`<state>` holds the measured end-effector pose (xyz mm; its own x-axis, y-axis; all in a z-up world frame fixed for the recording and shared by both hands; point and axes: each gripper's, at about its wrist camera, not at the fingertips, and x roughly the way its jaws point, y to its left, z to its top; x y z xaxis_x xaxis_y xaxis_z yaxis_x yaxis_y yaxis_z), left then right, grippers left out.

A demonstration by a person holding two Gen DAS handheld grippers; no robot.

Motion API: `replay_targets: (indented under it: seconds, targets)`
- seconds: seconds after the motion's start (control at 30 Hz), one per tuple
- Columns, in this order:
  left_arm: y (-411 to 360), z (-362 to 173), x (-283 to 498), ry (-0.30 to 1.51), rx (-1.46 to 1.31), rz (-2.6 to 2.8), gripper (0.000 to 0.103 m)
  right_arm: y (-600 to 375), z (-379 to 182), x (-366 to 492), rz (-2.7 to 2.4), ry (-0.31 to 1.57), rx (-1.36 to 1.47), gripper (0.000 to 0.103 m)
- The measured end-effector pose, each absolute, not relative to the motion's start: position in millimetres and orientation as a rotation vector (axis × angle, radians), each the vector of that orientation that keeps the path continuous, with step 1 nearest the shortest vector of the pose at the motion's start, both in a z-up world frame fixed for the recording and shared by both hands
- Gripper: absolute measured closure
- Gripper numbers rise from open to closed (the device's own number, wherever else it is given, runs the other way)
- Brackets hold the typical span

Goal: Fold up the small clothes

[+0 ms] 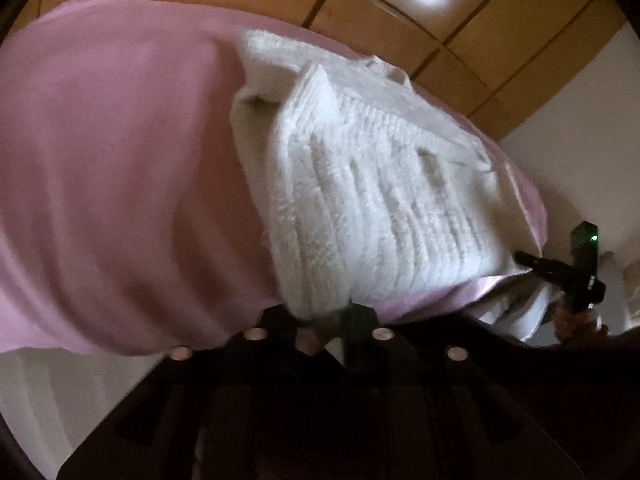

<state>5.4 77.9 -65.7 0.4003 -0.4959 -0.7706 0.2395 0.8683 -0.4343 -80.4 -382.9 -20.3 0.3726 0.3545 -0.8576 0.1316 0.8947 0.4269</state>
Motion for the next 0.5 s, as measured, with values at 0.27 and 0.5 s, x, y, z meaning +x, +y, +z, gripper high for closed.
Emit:
replay_targets:
  seconds: [0.27,0.5]
  targets:
    - [80.5,-35.9,58.1,0.894,-0.249,-0.384,0.035,-383.0,12.0,-30.5,0.051,1.005,0.368,0.049]
    - [56.3,-55.7,89.1,0.949,-0.195,-0.436,0.074,-375.1,-8.7,8.7,0.040,1.033,0.326,0.079]
